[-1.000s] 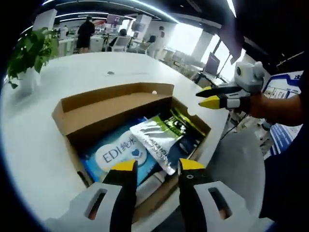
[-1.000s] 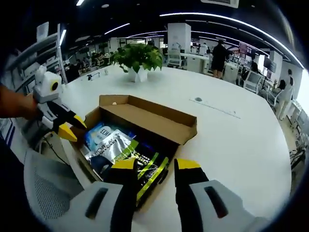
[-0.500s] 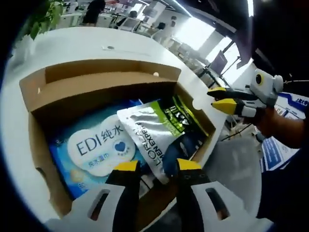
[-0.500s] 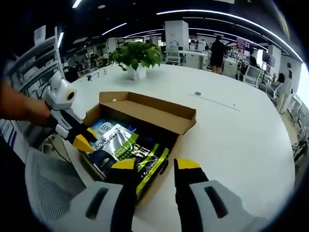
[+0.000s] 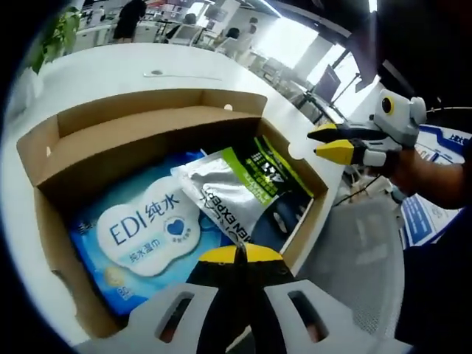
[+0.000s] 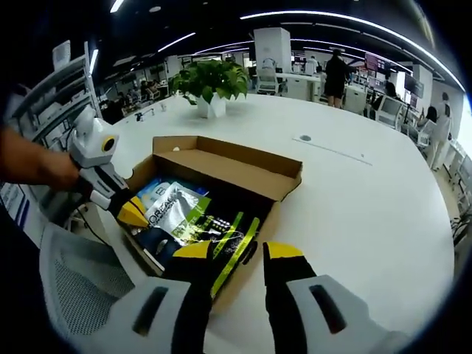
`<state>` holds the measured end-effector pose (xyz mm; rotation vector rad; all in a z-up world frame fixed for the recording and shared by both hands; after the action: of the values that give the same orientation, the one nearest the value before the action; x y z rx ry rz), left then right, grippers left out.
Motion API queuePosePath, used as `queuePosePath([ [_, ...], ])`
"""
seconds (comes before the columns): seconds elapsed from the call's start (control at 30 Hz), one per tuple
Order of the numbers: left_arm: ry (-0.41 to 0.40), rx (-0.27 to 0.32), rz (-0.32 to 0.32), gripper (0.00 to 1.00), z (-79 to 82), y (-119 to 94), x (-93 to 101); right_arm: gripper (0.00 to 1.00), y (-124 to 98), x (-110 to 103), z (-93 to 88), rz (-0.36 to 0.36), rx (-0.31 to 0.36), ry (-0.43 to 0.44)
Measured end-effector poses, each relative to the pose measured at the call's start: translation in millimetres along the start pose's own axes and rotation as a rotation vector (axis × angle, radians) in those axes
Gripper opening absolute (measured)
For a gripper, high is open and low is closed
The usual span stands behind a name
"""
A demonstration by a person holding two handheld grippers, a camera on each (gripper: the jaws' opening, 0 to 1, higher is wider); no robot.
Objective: Operate the shoe box by opening the lid, removing the specified soft item, and placing it in the target area until the item is outside and the box remains undamaged.
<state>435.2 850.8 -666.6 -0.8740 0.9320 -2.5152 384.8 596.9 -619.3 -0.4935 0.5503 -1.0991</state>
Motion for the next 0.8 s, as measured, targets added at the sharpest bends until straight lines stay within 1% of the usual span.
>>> queuePosePath([
  [0.07,-0.012,0.012,0.004,0.00,-1.7,-4,-1.9,0.25,2,-3,0.8,0.008,0.000,-0.002],
  [0.13,-0.024,0.005,0.003,0.00,-4.6,-6,-4.4,0.25,6,-6,2.7,0.024,0.001,-0.004],
  [0.27,-0.043,0.013,0.016,0.00,-8.7,-12,-9.0,0.25,17,-12,7.2,0.045,-0.006,-0.009],
  [0.33,-0.051,0.014,0.019,0.00,-10.7,-14,-10.9,0.25,26,-14,7.7,0.057,-0.019,-0.014],
  [0.47,-0.061,0.011,0.025,0.00,-14.2,-16,-14.6,0.25,42,-17,4.2,0.068,-0.059,-0.024],
  [0.63,-0.062,0.013,0.029,0.00,-16.1,-19,-16.1,0.25,52,-18,2.9,0.074,-0.073,-0.018],
  [0.8,-0.074,0.013,0.027,0.00,-17.6,-19,-18.8,0.25,61,-15,-3.0,0.069,-0.104,-0.002],
])
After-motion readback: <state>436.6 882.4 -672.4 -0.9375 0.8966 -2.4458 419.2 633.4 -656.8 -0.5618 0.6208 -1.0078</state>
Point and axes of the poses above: the point that each gripper's makers call its tool centre point, and the gripper's own axes: y roughly forward along the fingers, x roughly to its right, z roughly out of its top, the point moved 10 cm from there along -y, roughly backward along the fingers, and after that the axes turned 5 degrees about y, right-handed, at the moved point
